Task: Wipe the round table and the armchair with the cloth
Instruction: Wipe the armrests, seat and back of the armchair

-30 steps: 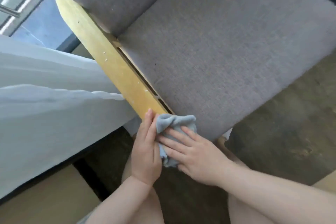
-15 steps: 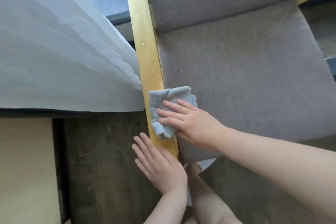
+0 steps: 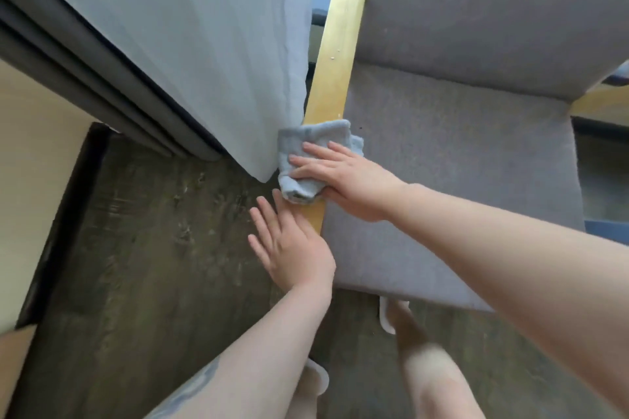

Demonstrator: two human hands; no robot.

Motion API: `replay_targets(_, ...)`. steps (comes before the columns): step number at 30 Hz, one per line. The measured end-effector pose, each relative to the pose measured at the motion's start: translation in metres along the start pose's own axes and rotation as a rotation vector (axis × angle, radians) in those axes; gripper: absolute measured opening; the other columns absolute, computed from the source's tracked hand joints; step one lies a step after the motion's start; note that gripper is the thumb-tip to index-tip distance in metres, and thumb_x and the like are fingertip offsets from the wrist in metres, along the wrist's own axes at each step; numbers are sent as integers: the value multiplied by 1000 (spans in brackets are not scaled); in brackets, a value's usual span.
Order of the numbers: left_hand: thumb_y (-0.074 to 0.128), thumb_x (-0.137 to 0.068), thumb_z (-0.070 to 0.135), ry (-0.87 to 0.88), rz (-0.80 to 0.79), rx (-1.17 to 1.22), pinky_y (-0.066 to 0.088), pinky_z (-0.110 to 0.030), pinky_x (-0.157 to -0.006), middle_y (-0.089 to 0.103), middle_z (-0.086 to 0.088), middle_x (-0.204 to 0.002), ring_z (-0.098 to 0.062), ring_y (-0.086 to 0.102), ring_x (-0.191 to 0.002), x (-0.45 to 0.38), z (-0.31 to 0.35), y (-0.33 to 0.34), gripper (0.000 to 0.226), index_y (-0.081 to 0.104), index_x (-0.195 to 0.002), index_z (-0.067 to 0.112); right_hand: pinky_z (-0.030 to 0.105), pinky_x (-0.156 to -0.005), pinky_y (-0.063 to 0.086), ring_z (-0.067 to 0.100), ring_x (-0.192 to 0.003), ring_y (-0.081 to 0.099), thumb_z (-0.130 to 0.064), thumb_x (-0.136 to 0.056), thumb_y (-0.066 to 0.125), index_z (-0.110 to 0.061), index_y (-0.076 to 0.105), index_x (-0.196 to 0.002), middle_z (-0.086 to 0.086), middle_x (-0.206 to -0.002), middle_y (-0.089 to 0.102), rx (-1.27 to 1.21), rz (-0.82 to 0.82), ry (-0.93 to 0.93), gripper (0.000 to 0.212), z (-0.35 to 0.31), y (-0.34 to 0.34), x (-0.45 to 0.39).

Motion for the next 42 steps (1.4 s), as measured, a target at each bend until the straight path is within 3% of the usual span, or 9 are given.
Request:
replay_targets(3,20,-102,29,-233,44,114,-7,-39,-116,6,8,-161,-12,-5,-147,-14,22,5,50,19,-152,29,36,-120,3,14,-147,8,-13,-96,48,-25,40,-143,-10,-155,26,-74,110,178,49,17,1,14)
replay_targets(9,12,-93,38,-456,346,48,2,-48,-115,23,-4,-158,-21,13,-147,-20,36,12,63,31,-149,17,35,-118,4,16,-146,14,-21,-95,34,-25,37,-145,-8,-154,29,24,-94,-162,51,37,-10,3)
replay_targets(13,12,-96,37,-654,312,60,-1,-50,-116,8,-6,-161,-25,2,-148,-33,42,16,58,20,-152,24,43,-119,11,17,-145,13,-15,-93,42,-22,39,-145,-6,-154,28,-8,56,44,52,79,-30,3)
replay_targets(18,27,-94,26,-970,448,174,-3,-48,-116,19,-5,-159,-22,10,-146,-42,41,11,54,34,-147,19,32,-118,2,17,-145,19,-24,-91,32,-26,40,-144,-7,-153,33,144,-188,-445,54,64,-28,-26)
replay_targets(23,21,-96,30,-814,423,90,-5,-50,-116,6,2,-161,-15,2,-147,-51,52,10,57,21,-152,20,40,-119,6,17,-146,13,-27,-93,34,-24,37,-146,-7,-155,27,44,27,-71,53,103,-48,-34)
replay_targets(28,16,-91,38,-716,398,-57,-1,-53,-115,11,-2,-161,-18,3,-148,-57,49,15,64,23,-152,18,34,-118,3,15,-146,12,-20,-88,38,-26,31,-148,-9,-156,24,118,-192,-468,60,75,-29,-28)
replay_targets(33,3,-90,44,-617,395,-55,-6,-50,-116,4,0,-161,-16,-2,-148,-60,51,14,69,13,-153,20,31,-118,-3,9,-146,4,-30,-91,30,-28,31,-148,-14,-155,16,54,10,-51,58,112,-53,-42)
replay_targets(37,15,-97,42,-439,370,-97,18,-49,-112,35,-3,-153,-23,29,-140,-66,63,11,60,38,-146,16,30,-117,-6,10,-145,2,-30,-92,29,-27,30,-149,-9,-157,20,81,-86,-189,57,89,-42,-52)
replay_targets(42,18,-97,42,-79,180,-210,47,-42,-81,58,-11,-124,-30,55,-108,-60,61,7,56,52,-128,9,33,-118,-3,15,-147,8,-31,-89,23,-29,31,-149,-9,-157,22,115,-59,-154,60,112,-64,-77)
Point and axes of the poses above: each hand's wrist, its own x-axis away from the middle knuckle, its own y-axis out of the palm, z = x × y, the point moved 5 cm from there along -x, towards the middle knuckle
